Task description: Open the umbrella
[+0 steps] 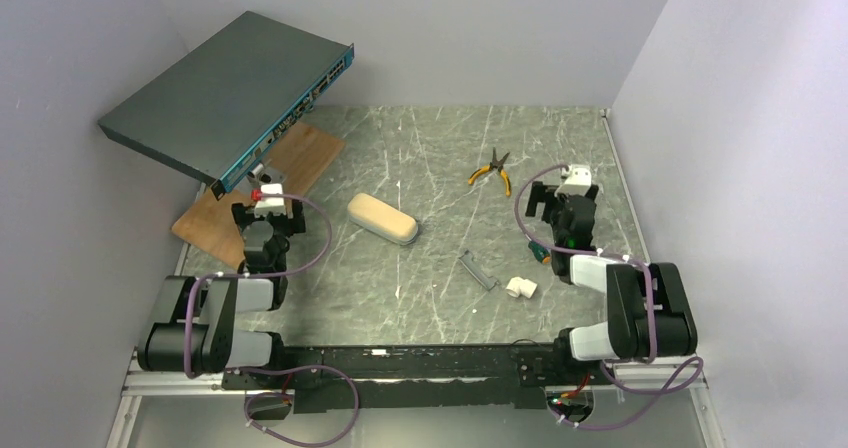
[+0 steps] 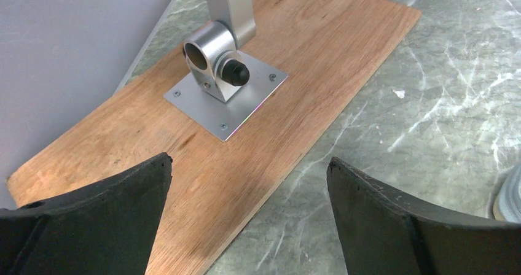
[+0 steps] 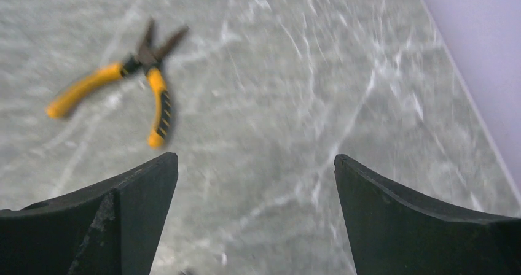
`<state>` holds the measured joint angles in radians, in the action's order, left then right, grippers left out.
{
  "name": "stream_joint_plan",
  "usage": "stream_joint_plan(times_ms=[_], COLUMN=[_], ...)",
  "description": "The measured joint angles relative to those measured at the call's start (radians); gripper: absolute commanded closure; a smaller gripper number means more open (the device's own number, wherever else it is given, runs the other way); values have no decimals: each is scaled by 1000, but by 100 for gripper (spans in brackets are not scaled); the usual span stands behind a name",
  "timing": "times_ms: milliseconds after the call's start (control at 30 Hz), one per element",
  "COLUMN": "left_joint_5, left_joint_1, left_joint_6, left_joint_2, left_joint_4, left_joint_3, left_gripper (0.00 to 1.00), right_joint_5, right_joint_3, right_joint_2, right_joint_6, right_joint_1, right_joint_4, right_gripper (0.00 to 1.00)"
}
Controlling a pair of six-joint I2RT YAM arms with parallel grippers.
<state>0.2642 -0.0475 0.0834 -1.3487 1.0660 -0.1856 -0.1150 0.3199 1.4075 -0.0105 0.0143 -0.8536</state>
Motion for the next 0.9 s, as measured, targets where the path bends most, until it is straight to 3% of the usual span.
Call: stream_joint_plan(times_ms=[167,333,500,633,733,900], left_joint_5=[0,-7,-37,-110,-211,-267], left_joint_1=[-33,-80,-179,-271,-284,-272], left_joint_6=[4,-120,-293,-434,-520,-637], left_joint_2=[158,388,543,634,643,635], left_joint_4=[-79,-571,-896,-1134,-1287,-1481], left_joint_3=[32,-175,-255,-258,-300,-361], left_gripper=[1,1,1,1,1,1], right_joint_5=[16,224,417,433,468,512], right_joint_3=[164,290,465,530,597,650], right_joint_2=[-109,-177,-49,-11,21,54], right_joint_6=[-3,-159,-328,-317,-289,-216], right_joint_1=[48,48,95,249,344,421], right_joint_4=[184,278,410,569,667,763], right_gripper=[0,0,0,0,0,0])
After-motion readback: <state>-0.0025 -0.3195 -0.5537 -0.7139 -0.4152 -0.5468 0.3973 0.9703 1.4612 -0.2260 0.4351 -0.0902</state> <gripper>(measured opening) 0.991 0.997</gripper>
